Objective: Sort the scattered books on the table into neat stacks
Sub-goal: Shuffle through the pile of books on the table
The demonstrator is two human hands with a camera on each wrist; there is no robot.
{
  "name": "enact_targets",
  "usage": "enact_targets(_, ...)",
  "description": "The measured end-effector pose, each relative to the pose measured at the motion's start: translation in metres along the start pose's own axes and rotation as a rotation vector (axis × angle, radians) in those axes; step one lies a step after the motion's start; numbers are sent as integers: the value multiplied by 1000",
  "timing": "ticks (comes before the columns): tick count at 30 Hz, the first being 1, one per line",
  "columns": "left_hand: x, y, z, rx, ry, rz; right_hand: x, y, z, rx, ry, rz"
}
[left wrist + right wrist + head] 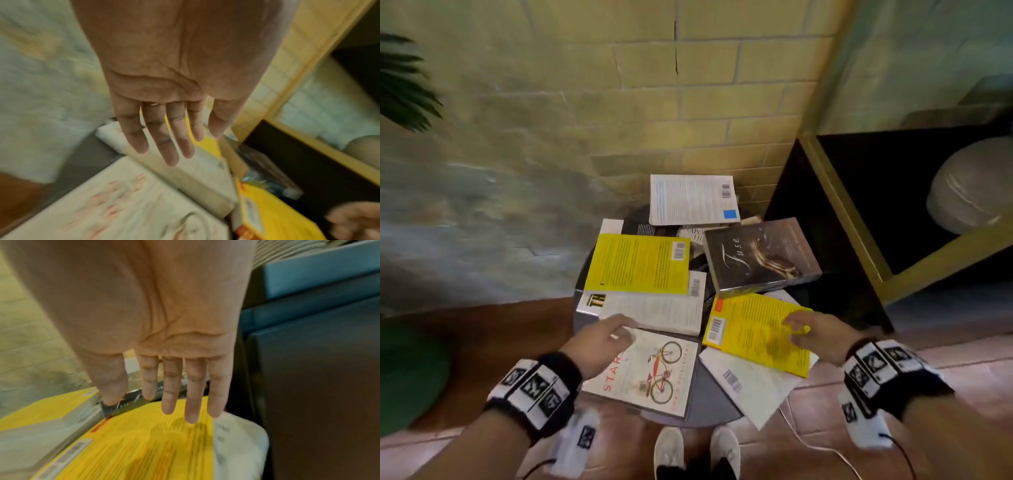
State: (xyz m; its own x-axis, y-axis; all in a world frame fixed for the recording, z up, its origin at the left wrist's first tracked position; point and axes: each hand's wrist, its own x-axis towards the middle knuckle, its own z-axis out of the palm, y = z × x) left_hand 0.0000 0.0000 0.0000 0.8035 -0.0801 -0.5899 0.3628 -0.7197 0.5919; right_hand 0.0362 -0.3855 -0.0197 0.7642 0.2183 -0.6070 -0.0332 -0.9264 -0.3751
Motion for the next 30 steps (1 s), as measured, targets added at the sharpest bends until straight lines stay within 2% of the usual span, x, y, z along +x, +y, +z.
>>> enact_targets(3, 28, 28, 10, 19, -46, 85, 30, -6, -14, -165, 17, -1)
enact_targets(8, 64, 61, 45, 151, -115, 232, 67, -10, -22, -413, -49, -25)
enact_targets(14, 92, 66, 80, 296, -97, 404, 84, -11, -16, -481, -117, -24)
enact_targets(21, 103, 43, 114, 542, -12, 590, 83, -3, 8, -581, 44, -33)
enact_targets(25, 96, 39, 132, 784, 85, 567, 69, 1, 20, -564, 195, -50)
enact_targets(27, 94, 40, 136, 800, 143, 579, 56, 2, 32, -593, 295, -70)
enact_targets(30, 93, 41, 137, 770, 195, 586, 36, 8, 52, -591, 243, -98)
